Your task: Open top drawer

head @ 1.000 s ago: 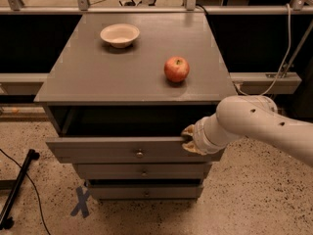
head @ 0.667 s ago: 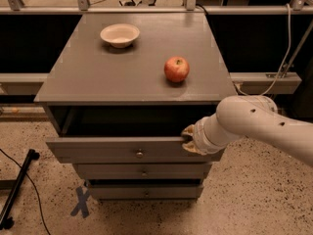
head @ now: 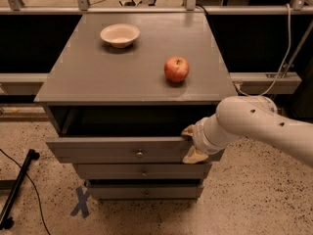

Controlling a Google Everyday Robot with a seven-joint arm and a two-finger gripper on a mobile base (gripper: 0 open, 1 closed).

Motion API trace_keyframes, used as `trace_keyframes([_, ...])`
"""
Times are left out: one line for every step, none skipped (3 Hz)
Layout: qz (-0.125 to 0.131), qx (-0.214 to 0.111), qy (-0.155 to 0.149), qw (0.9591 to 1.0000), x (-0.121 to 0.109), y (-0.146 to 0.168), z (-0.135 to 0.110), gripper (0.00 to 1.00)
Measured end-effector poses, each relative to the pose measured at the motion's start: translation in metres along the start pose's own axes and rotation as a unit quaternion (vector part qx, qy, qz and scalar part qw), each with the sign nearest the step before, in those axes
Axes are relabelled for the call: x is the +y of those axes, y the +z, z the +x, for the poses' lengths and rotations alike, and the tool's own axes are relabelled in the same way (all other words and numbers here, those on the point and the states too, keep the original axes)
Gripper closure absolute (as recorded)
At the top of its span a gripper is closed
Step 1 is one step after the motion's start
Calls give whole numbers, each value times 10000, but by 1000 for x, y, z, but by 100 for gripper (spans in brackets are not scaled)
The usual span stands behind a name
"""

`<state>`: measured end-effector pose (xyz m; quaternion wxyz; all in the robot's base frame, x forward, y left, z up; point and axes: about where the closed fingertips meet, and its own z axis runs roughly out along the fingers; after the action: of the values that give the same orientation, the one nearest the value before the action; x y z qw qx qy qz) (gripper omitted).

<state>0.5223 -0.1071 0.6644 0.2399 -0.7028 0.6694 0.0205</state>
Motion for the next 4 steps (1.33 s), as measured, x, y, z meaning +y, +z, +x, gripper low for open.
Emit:
trace_keyframes([-46,-226,-53,9997,14,-20,-3,0])
trace_keyframes([-99,-573,-158,9982,35,-55,-8,0])
trace_keyframes([-146,-707,-250,9971,43,-71,-13,0])
trace_keyframes([-225,-712,-268,9968,37,-66,-14,1])
